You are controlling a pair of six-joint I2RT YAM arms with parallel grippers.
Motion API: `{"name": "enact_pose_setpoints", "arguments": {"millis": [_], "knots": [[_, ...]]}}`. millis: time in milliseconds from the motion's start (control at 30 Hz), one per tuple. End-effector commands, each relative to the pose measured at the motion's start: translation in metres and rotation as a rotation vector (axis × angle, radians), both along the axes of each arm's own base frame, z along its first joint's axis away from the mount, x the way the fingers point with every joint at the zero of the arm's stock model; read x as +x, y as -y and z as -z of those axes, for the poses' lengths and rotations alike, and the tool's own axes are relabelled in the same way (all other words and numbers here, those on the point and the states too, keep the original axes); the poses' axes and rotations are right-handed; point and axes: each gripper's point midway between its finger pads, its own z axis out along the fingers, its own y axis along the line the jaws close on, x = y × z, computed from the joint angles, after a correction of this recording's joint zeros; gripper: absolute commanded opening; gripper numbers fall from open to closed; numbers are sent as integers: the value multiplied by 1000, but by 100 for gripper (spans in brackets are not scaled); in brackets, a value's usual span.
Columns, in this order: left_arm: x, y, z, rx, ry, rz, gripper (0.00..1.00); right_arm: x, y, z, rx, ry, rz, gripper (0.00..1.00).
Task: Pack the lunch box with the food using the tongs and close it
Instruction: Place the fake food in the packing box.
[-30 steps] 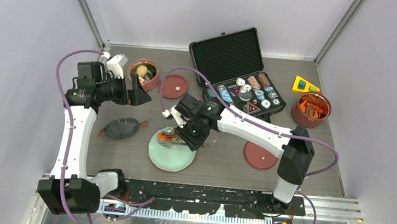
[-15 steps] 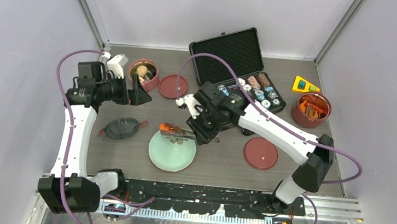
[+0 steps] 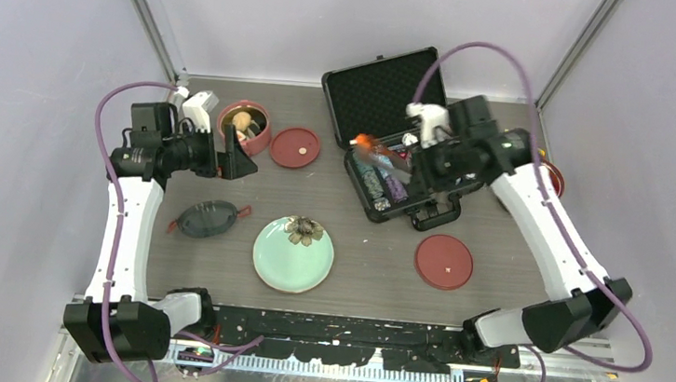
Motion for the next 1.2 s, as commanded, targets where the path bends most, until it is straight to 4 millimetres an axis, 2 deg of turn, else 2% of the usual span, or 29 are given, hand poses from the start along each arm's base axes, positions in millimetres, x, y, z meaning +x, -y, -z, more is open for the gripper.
{"name": "enact_pose_setpoints", "arguments": {"millis": [0,133,200,400,567,700,833,967,1167], "knots": [[-1,-1,-9,13,29,14,100,9,61,-22,29,57,127,14],[-3,-1,-11,16,40,19,100,14,117,-15,48,29,280,14],[-5,-1,-10,22,45,22,100,16,155,-14,54,23,382,14],[-10,5,-9,-7,46,51,100,4,241,-11,50,-7,566,14],[-10,9,-9,-25,52,71,100,-4,295,4,30,-53,658,14],[-9,9,-7,-30,57,77,100,-2,319,16,-21,-67,692,14],[-9,9,-4,-31,53,77,100,4,333,28,-64,-71,710,15],[-8,9,-4,-29,56,76,100,8,344,36,-96,-80,724,16],[-7,9,-6,-30,60,77,100,8,351,47,-119,-102,716,24]]}}
